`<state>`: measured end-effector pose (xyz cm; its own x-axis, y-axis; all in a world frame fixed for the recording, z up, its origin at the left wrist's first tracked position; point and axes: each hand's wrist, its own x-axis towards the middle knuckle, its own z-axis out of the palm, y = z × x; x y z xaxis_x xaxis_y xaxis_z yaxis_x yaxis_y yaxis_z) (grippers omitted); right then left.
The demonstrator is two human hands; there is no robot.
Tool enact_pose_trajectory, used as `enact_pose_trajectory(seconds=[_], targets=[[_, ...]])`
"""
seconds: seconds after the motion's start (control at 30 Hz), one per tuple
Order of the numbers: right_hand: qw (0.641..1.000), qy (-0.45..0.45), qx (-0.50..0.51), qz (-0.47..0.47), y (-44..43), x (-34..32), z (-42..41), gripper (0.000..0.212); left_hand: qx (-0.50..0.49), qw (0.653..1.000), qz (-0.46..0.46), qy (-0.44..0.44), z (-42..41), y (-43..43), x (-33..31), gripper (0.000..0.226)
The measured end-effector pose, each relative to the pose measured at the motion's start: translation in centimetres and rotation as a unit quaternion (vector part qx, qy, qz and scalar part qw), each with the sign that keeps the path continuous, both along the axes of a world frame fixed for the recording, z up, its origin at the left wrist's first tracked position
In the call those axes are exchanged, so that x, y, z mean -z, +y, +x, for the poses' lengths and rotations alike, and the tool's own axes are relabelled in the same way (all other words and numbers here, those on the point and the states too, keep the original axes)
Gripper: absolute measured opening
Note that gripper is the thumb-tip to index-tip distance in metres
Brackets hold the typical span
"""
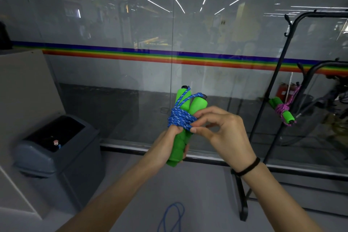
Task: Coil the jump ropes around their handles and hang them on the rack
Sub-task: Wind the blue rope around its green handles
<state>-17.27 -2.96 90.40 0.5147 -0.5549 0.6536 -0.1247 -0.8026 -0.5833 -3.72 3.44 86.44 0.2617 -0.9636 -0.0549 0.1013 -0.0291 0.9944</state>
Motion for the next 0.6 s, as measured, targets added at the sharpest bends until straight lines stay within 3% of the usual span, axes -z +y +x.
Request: enact_pose_trajectory(seconds=[0.07,0.17,0.3,0.43,0.6], targets=[[1.0,0.0,0.013,-0.01,0.0,-0.3,0.0,0.007,-0.001,1.0,0.001,-0.011,-0.1,-0.1,0.0,0.055],[0.998,0.028,0.048,-0.004,0.1,-0.8,0.0,0.013,-0.024,0.999,0.003,-0.034,-0.4,0.2,-0.1,0.042],[0.994,0.06,0.094,0.019,0.1,-1.1,-0.1,0.037,-0.046,0.994,0.005,-0.094,-0.4,0.8,-0.2,0.041],[0.991,0.109,0.083,0.008,0.1,-1.2,0.2,0.023,-0.059,0.994,0.008,-0.086,-0.6,0.9,-0.5,0.03],[0.981,0.169,0.091,-0.029,-0.1,-1.0,0.0,0.019,-0.056,0.995,0.026,-0.078,-0.5,0.8,-0.6,0.029]])
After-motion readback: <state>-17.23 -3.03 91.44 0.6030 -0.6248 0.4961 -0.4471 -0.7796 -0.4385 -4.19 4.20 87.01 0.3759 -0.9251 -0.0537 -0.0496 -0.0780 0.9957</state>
